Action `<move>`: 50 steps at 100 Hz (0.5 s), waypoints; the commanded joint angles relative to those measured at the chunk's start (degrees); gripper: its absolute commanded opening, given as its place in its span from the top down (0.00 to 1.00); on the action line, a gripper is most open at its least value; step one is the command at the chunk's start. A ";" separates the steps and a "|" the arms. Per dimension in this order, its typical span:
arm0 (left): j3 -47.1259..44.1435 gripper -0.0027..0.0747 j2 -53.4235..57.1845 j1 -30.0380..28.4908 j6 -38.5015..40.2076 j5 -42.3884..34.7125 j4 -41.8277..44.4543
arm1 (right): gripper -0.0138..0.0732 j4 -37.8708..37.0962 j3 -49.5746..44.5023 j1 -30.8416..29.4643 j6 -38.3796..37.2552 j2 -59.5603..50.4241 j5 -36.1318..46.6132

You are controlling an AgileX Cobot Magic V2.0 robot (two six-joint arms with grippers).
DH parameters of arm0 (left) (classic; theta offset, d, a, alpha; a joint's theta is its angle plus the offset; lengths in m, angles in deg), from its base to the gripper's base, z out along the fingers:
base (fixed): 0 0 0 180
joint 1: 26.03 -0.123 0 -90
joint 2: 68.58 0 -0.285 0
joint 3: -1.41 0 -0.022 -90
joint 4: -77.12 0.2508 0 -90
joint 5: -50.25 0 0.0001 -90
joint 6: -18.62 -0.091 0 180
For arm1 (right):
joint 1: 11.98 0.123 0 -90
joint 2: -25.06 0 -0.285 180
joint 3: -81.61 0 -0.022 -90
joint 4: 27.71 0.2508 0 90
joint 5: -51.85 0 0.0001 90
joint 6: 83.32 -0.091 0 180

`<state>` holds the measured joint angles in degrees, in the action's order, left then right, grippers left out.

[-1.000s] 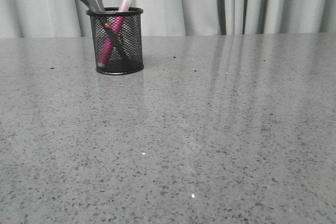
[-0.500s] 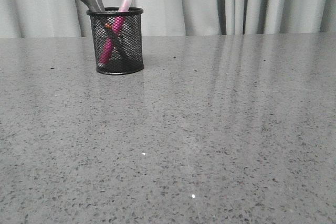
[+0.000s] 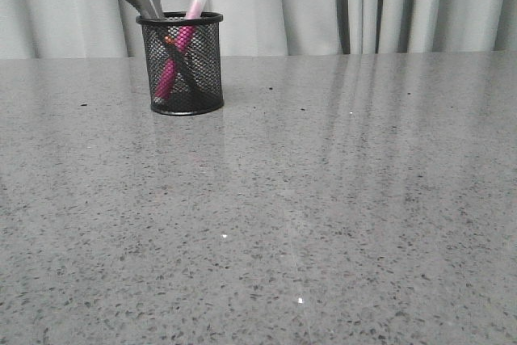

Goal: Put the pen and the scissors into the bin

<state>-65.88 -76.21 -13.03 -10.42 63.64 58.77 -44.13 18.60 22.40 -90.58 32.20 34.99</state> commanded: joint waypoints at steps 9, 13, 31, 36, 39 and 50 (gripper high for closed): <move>-6.56 0.99 1.94 -3.60 13.47 -8.53 9.08 | 0.92 -0.90 1.47 -0.11 0.16 0.47 4.59; -7.78 0.99 1.94 -3.90 13.75 -7.75 8.76 | 0.92 -0.90 1.47 -0.11 0.16 0.47 4.48; -12.54 0.99 1.94 -4.23 14.41 -7.97 6.38 | 0.92 -0.90 1.38 -0.11 0.16 0.47 4.48; -12.52 0.99 1.94 -4.23 14.65 -4.71 5.85 | 0.92 -0.90 1.38 -0.11 0.16 0.47 4.48; -12.52 0.99 1.94 -4.23 14.65 -3.40 6.14 | 0.92 -0.90 1.38 -0.11 0.16 0.47 4.48; -12.52 0.99 1.94 -4.25 14.65 0.30 6.14 | 0.92 -0.90 1.38 -0.11 0.16 0.47 4.48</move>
<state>-75.97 -76.21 -17.12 3.40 64.78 65.81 -44.13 18.60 22.40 -90.58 32.20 35.10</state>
